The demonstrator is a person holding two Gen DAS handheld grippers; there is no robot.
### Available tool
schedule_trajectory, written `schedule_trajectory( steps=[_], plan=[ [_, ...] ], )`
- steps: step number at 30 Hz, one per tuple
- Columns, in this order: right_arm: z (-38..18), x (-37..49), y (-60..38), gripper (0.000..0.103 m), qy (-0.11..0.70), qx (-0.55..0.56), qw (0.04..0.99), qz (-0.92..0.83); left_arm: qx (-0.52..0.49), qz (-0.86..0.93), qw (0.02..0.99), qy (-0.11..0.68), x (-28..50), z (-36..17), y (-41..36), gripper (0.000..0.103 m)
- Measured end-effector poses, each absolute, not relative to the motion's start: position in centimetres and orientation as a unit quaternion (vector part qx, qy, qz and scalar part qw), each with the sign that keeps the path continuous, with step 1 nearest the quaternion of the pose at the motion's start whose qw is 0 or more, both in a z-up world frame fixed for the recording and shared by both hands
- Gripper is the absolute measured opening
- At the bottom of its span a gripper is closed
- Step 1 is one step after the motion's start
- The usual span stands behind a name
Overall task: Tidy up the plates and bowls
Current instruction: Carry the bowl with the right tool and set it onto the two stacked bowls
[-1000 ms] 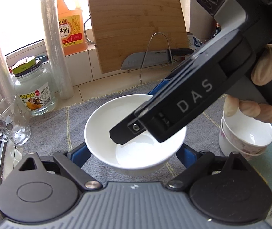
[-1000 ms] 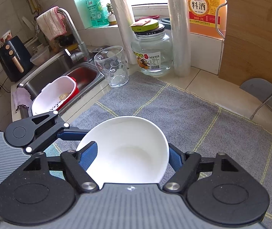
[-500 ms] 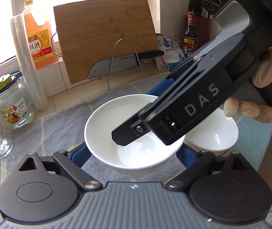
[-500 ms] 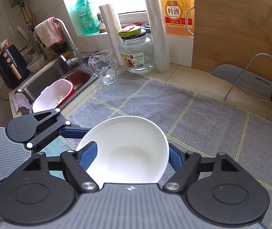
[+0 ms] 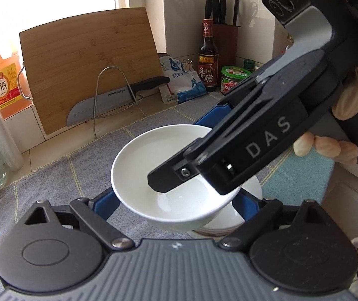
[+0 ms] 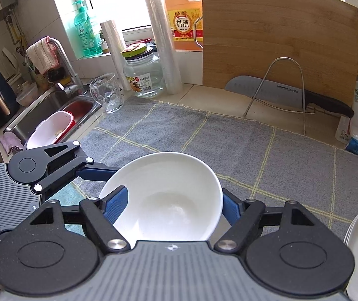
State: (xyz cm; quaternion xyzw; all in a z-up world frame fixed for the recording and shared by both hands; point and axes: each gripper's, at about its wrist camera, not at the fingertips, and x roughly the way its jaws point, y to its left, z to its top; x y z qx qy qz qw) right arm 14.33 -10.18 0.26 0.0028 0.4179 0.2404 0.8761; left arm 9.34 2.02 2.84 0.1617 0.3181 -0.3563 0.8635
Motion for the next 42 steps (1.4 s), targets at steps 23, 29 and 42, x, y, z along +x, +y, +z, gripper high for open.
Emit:
schedule_trajectory(
  steps=[23, 29, 42],
  plan=[
    [-2.4, 12.5, -14.1, 0.083, 0.436, 0.02, 0.875, 0.208, 0.177, -0.39, 0.835, 0.346, 10.0, 1.4, -1.2, 0.094],
    [-2.8, 12.6, -14.0, 0.083, 0.438, 0.017, 0.874, 0.209, 0.169, -0.394, 0.831, 0.355, 10.4, 1.3, -1.1, 0.094],
    [-2.2, 12.0, -14.2, 0.102, 0.412, 0.016, 0.887, 0.209, 0.166, -0.408, 0.824, 0.357, 10.3, 1.2, -0.5, 0.096]
  ],
)
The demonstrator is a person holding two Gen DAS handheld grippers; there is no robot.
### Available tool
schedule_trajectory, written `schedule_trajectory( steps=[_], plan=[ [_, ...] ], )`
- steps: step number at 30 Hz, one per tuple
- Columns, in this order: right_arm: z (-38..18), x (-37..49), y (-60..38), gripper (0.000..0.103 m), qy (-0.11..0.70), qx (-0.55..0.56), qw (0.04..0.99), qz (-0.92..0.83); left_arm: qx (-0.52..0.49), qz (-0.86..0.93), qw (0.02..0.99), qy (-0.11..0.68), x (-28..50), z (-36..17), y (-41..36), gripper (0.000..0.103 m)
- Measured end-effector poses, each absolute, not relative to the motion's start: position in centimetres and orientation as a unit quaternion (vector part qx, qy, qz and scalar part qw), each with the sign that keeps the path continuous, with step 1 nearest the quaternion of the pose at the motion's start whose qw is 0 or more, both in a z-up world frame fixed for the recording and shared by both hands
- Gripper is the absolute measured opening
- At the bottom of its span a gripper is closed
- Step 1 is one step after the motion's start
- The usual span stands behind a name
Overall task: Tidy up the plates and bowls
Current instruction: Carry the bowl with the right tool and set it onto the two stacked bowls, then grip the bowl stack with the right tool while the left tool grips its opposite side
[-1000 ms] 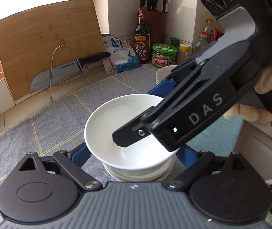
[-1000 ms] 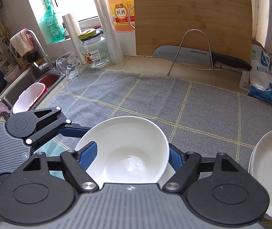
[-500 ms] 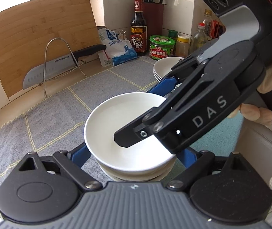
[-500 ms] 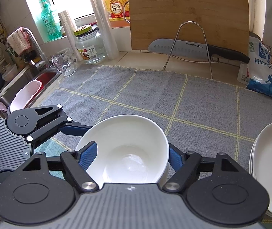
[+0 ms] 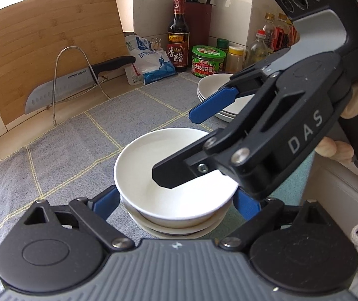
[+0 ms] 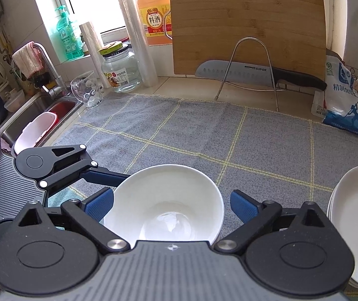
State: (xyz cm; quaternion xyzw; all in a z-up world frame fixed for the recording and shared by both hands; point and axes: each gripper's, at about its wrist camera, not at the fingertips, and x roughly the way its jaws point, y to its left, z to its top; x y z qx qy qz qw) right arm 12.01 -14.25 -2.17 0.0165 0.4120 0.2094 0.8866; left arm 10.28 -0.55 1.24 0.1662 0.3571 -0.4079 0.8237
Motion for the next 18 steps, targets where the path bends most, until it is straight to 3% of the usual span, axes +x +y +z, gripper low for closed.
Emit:
schedule_trajectory(
  steps=[18],
  plan=[
    [-1.7, 7.5, -13.3, 0.103, 0.411, -0.107, 0.881, 0.208, 0.223, -0.433, 0.798, 0.356, 9.7, 0.8, 2.2, 0.096]
  ],
)
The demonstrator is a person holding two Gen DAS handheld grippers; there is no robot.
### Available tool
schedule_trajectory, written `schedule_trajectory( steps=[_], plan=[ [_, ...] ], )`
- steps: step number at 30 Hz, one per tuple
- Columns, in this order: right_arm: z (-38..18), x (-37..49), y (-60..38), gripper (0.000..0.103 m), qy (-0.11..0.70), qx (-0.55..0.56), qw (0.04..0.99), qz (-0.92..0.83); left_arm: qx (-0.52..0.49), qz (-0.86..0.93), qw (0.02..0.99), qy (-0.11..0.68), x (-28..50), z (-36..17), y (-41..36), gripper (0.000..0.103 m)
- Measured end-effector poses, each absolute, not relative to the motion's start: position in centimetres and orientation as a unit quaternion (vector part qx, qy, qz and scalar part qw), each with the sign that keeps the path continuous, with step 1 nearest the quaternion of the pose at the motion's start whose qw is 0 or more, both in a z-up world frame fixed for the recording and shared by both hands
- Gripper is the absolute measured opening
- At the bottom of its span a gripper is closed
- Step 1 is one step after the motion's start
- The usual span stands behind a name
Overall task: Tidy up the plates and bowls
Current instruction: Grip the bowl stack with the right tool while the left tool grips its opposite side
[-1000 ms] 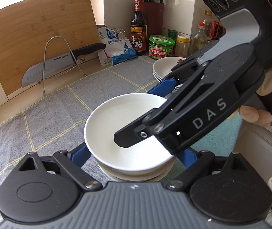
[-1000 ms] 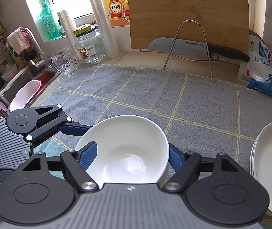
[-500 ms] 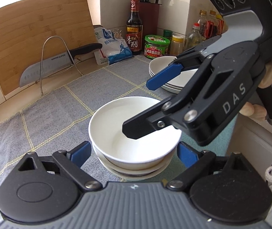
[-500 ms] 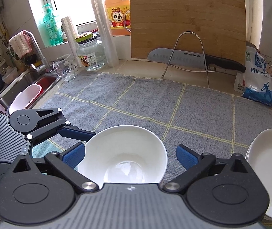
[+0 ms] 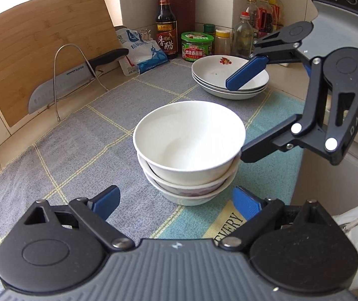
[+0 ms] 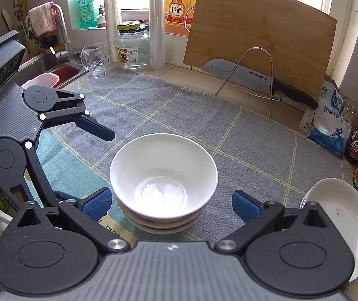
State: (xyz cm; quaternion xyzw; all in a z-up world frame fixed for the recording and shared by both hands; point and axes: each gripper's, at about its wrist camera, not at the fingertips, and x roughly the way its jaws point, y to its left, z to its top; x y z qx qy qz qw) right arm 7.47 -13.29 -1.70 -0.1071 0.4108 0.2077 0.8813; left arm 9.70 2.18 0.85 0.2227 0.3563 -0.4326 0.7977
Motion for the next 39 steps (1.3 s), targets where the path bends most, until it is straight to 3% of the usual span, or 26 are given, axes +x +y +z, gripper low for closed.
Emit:
schedule_trajectory(
  steps=[18, 39],
  plan=[
    [-7.5, 8.5, -14.1, 0.103, 0.446, -0.158, 0.849, 0.237, 0.256, -0.457, 0.762, 0.38, 12.9, -4.0, 1.3, 0.096],
    [-8.0, 10.5, -14.0, 0.099, 0.44, -0.177, 0.823, 0.314, 0.306, -0.523, 0.706, 0.366, 14.4, -4.3, 0.0, 0.092]
  ],
)
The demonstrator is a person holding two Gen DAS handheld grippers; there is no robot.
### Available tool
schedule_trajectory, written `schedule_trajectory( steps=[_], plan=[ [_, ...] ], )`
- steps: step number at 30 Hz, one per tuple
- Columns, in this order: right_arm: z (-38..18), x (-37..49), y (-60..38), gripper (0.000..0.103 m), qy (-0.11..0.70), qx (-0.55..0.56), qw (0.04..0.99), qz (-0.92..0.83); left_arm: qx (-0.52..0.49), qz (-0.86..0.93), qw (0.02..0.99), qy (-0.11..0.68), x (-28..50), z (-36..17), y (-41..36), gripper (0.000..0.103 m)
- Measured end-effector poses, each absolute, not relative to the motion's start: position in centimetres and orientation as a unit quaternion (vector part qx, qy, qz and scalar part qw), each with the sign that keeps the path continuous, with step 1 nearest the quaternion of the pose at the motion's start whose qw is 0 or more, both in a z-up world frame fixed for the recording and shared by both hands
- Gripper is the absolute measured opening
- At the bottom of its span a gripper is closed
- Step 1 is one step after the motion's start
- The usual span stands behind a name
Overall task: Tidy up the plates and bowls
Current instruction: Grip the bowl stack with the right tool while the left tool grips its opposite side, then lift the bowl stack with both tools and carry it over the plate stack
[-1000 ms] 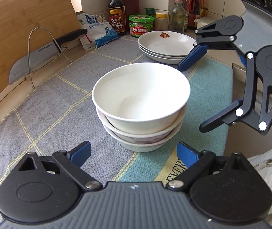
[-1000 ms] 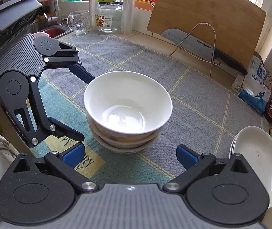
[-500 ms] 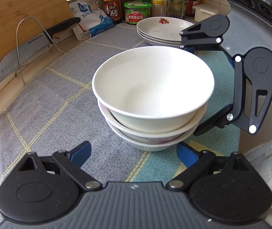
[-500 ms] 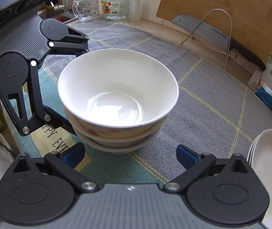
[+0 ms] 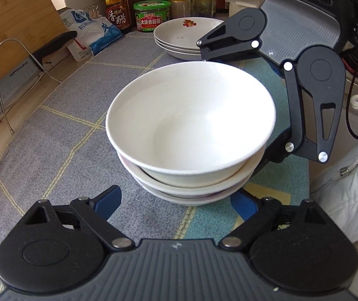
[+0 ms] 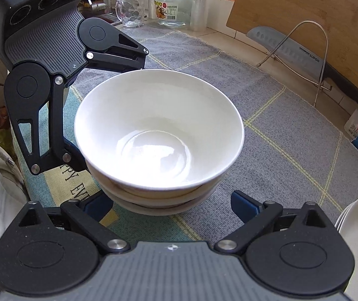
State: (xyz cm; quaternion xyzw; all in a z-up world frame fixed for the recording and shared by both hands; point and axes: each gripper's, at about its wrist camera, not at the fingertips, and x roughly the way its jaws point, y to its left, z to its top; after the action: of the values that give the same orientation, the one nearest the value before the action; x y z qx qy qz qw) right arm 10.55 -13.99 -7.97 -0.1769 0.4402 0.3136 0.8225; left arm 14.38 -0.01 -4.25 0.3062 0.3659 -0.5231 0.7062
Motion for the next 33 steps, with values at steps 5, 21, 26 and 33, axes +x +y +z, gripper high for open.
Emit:
schedule_trajectory(
  steps=[5, 21, 26, 33],
  plan=[
    [-7.8, 10.7, -14.1, 0.091, 0.442, -0.177, 0.812, 0.338, 0.317, -0.555, 0.682, 0.356, 14.3, -4.1, 0.1, 0.082],
    [-7.8, 11.6, -14.1, 0.087, 0.45, -0.175, 0.795, 0.368, 0.311, -0.595, 0.65, 0.356, 15.2, -4.1, 0.1, 0.078],
    [-7.9, 11.8, -14.0, 0.088, 0.45, -0.177, 0.793, 0.371, 0.311, -0.599, 0.646, 0.355, 15.4, -4.2, -0.3, 0.081],
    [-7.8, 11.8, -13.9, 0.088, 0.454, -0.174, 0.793, 0.368, 0.311, -0.6, 0.645, 0.357, 15.6, -4.5, -0.5, 0.08]
  ],
)
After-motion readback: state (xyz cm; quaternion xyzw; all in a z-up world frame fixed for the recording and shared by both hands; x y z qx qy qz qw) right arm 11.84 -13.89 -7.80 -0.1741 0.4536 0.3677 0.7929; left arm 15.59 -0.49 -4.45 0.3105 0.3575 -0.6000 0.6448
